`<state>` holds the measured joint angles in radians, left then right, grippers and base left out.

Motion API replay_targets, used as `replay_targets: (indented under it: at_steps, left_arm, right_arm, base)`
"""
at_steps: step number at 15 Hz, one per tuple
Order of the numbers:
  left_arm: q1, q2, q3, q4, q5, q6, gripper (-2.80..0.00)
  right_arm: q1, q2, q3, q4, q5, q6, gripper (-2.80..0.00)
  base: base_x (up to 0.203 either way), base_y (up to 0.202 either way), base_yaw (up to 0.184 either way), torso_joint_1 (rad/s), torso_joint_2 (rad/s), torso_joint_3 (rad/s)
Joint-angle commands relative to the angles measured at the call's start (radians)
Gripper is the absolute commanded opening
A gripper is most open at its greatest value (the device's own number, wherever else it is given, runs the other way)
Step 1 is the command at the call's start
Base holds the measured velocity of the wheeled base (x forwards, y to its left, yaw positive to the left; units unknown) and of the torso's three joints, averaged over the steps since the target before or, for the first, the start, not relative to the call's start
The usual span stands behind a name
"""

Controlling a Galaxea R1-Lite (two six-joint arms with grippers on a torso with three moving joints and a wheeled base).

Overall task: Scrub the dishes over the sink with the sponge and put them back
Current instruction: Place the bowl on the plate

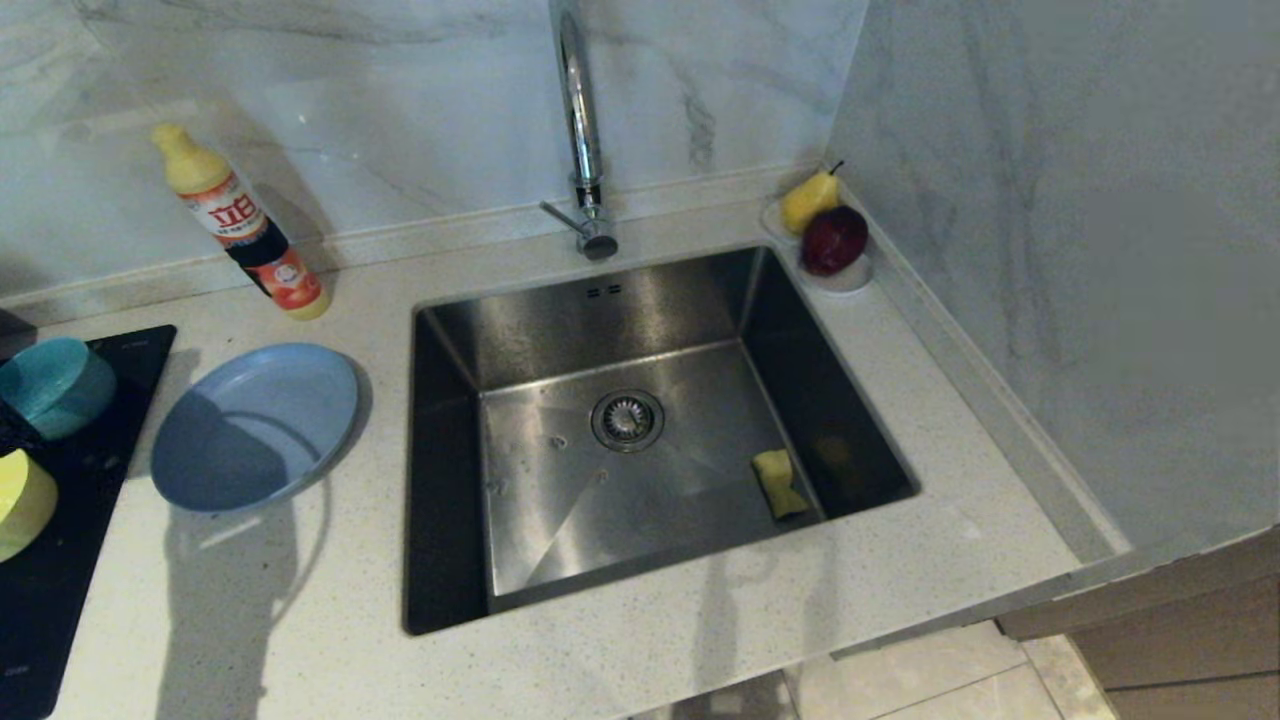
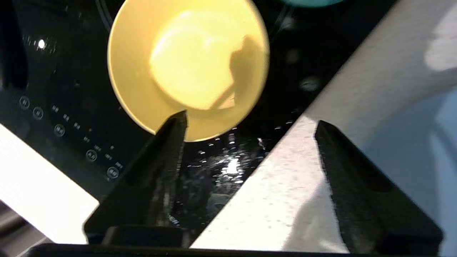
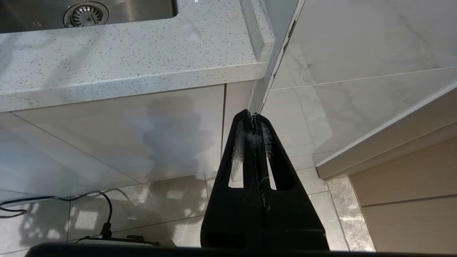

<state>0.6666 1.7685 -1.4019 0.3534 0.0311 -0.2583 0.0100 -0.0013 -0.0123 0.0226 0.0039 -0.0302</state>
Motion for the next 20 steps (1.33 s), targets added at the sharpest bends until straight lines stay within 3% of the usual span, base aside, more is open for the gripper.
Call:
replay_targets:
  at_steps: [1,8,20]
  left_arm:
    - [0.027,0.027,0.013,-0.003,0.000,0.001,0.00]
    - [0.059,0.095,0.054,-0.002,-0.045,0.004,0.00]
    - [0.059,0.177,0.011,0.009,-0.109,-0.002,0.00]
  right_arm:
    - [0.001,-0.002,0.000,0.000,0.001,0.000,-2.80]
    - [0.001,-0.002,0.000,0.000,0.001,0.000,-2.80]
    - [0.001,-0.002,0.000,0.000,0.001,0.000,-2.80]
  base:
    - [0.000,0.000,0.000,0.000,0.00,0.000]
    - [0.000,0.000,0.000,0.000,0.00,0.000]
    - [0.000,0.000,0.000,0.000,0.00,0.000]
